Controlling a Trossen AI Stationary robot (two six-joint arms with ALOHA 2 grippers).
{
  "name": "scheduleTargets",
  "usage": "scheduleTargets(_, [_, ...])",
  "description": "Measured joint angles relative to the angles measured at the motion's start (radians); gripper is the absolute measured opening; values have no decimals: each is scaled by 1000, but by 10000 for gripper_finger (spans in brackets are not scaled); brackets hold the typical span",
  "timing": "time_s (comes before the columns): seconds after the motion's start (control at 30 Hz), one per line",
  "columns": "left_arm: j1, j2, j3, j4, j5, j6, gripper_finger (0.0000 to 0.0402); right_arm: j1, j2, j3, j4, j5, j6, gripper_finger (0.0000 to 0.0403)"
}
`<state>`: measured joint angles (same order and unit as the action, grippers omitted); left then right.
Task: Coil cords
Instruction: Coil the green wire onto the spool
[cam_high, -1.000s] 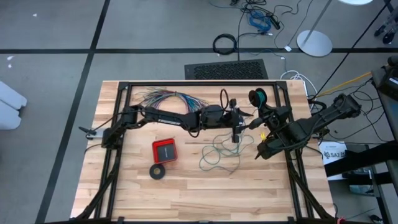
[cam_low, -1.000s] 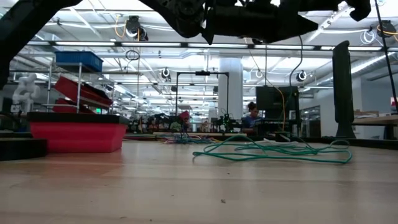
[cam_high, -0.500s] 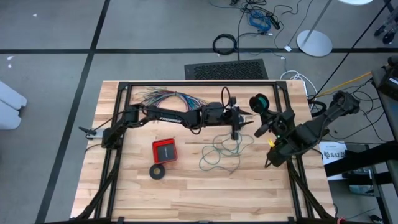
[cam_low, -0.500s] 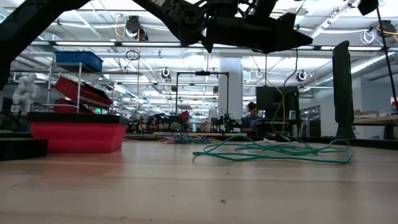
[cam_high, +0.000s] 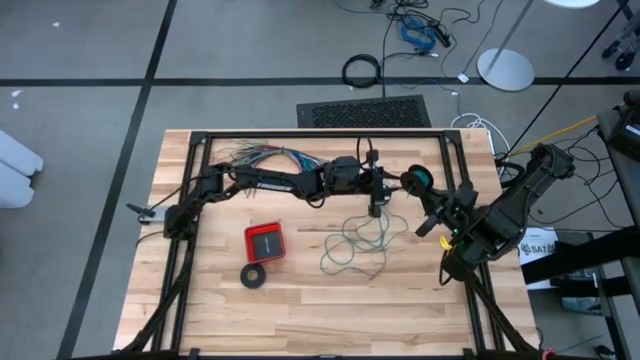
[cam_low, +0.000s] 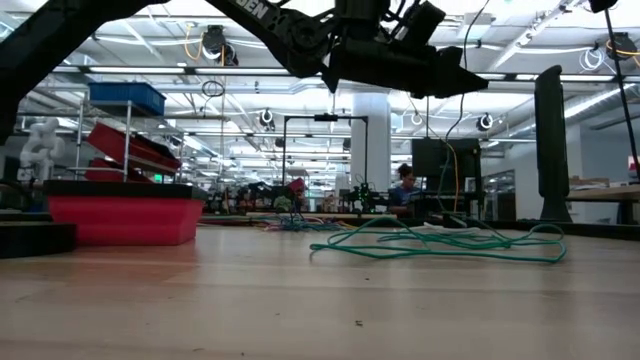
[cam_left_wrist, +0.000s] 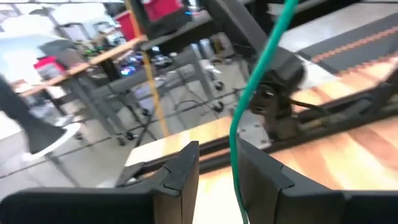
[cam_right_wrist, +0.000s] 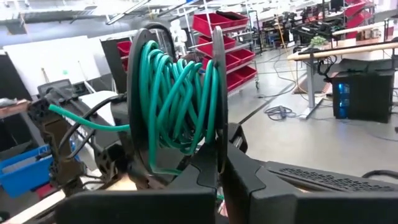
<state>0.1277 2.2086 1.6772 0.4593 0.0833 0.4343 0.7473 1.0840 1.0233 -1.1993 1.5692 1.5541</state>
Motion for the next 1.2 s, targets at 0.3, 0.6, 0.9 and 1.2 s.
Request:
scheduleTargets(0.3, [11,0,0,-149,190,19,174,25,-3,0,-7,-41,-118,0])
scheduleTargets(0.6, [13,-5,0,-253,362,-64,291,19,-36,0,-22,-150,-183,0])
scheduleTargets(0.9, [44,-33,0,-359,362,-86,304,19,-45,0,-161,-288,-113,0])
scheduleTargets(1.2, [70,-41,0,-340,359,-115,301,47,-45,0,-291,-403,6,0])
